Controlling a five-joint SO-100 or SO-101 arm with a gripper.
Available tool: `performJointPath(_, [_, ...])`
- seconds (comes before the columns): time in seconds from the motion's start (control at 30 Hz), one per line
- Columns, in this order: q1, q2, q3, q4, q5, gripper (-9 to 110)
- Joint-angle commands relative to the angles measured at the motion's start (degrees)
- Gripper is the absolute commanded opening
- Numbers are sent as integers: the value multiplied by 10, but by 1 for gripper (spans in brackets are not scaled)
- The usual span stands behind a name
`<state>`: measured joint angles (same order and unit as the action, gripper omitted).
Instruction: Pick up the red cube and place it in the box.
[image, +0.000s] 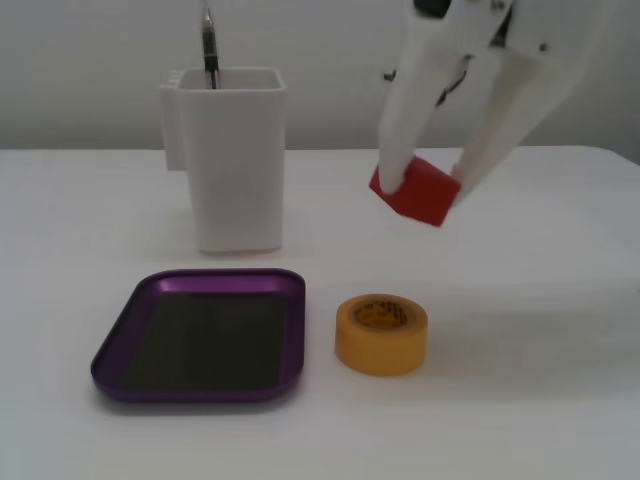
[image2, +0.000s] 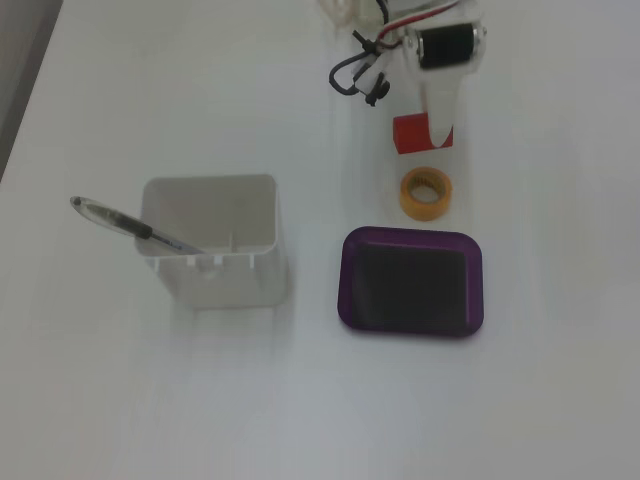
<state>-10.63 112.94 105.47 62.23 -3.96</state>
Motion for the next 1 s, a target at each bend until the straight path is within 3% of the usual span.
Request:
performJointPath(0.0, [0, 33, -50, -39, -5, -1])
performJointPath(0.17, [3, 4, -46, -175, -28, -1])
performJointPath(0.37, [34, -167, -90, -257, -25, -1])
performJointPath(0.6, [72, -328, -201, -257, -22, -1])
performJointPath(0.97, [78, -357, -215, -257, -27, -1])
